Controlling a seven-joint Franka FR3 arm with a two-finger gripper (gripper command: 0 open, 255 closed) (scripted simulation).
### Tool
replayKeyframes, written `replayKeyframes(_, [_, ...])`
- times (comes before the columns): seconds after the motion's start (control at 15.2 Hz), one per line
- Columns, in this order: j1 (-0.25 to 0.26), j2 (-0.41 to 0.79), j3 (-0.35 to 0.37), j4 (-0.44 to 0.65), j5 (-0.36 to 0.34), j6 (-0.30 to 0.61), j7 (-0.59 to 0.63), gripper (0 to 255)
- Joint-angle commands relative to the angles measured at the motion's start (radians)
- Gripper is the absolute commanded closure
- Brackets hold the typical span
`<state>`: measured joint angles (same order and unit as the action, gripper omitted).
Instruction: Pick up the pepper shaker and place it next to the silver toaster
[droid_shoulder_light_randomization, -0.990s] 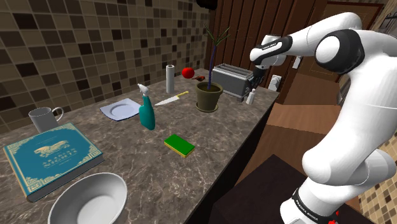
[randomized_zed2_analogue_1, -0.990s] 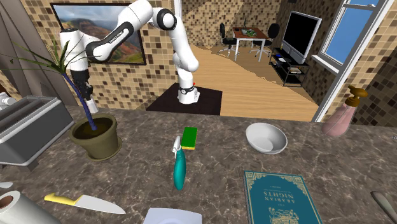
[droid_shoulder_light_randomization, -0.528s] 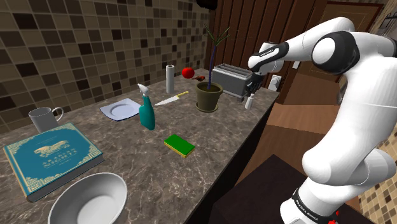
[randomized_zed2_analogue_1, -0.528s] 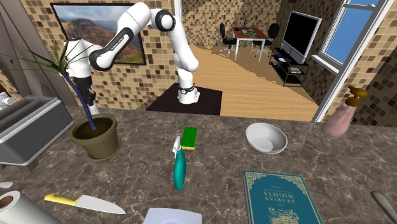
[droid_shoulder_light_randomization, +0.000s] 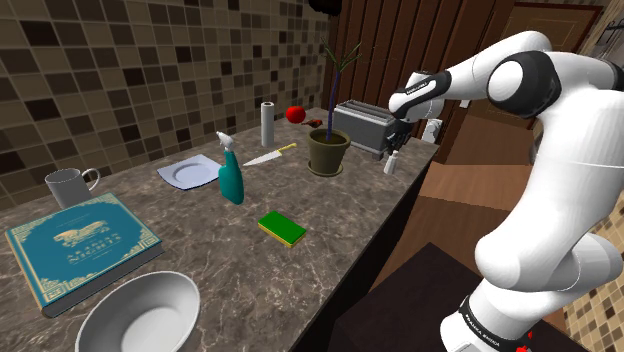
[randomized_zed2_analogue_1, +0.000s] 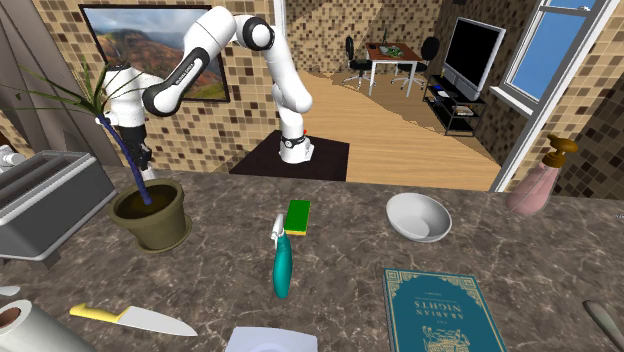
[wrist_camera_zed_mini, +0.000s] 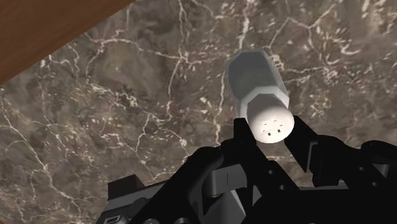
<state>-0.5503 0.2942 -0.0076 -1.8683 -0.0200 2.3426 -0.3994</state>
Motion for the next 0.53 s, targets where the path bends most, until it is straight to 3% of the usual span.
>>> replayKeyframes(0.0, [0.000, 0.003, 0.000, -0.004, 0.000, -0.001, 0.000, 255])
replayKeyframes(0.07, [0.000, 0.003, 0.000, -0.004, 0.000, -0.001, 0.000, 255])
replayKeyframes(0.13, [0.000, 0.001, 0.000, -0.007, 0.000, 0.000, -0.001, 0])
replayKeyframes(0.46, [0.000, 0.003, 0.000, -0.004, 0.000, -0.001, 0.000, 0])
